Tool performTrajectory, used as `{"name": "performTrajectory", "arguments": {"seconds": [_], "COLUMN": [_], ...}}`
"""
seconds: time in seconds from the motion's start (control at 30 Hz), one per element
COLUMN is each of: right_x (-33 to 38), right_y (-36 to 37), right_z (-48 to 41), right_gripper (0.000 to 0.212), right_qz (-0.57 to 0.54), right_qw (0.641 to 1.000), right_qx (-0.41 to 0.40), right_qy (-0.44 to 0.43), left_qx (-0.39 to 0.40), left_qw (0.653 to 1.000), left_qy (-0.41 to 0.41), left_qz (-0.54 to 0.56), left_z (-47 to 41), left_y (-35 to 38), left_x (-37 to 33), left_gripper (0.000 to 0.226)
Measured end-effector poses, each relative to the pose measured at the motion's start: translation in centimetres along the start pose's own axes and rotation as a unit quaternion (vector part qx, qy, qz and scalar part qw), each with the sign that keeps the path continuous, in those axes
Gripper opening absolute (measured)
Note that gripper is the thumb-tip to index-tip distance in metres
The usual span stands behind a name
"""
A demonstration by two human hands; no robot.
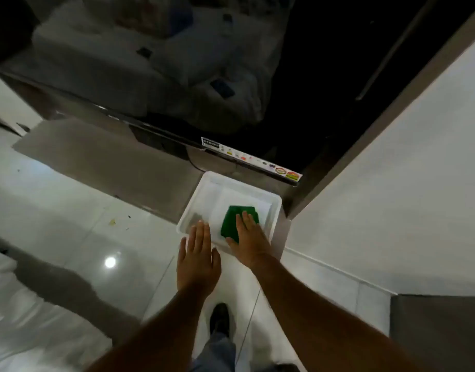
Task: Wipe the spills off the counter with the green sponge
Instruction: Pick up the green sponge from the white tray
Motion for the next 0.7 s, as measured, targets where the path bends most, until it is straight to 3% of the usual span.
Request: {"name": "performTrajectory", "arguments": {"seconds": [0.3, 0.7], "right_x": [1.8, 0.3], "right_y": [3.2, 1.3], "right_z": [-5.7, -6.7], "right_gripper": [0.131, 0.079], "right_qz": [-0.056, -0.030], "right_qw": [0.986, 0.988], "right_qx": [0.015, -0.006], "right_qy": [0.154, 0.151], "left_qx": [0.022, 0.012], "left_qw": [1.000, 0.999], "left_qy": [0.010, 0.046], "left_qz": [-0.020, -0.026], "left_z": [0.0, -1.5], "left_y": [3.6, 1.4], "left_x": [4.1, 4.0], "left_gripper": [0.071, 0.072]}}
Point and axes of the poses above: each hand's wrist, its own z-axis away from the middle knuckle, its own y-axis out of the palm, x = y × z, the point moved 5 cm from there along -z, towards the middle knuckle, and after that the axes turned 2 degrees about z, right-handed, at the moved point
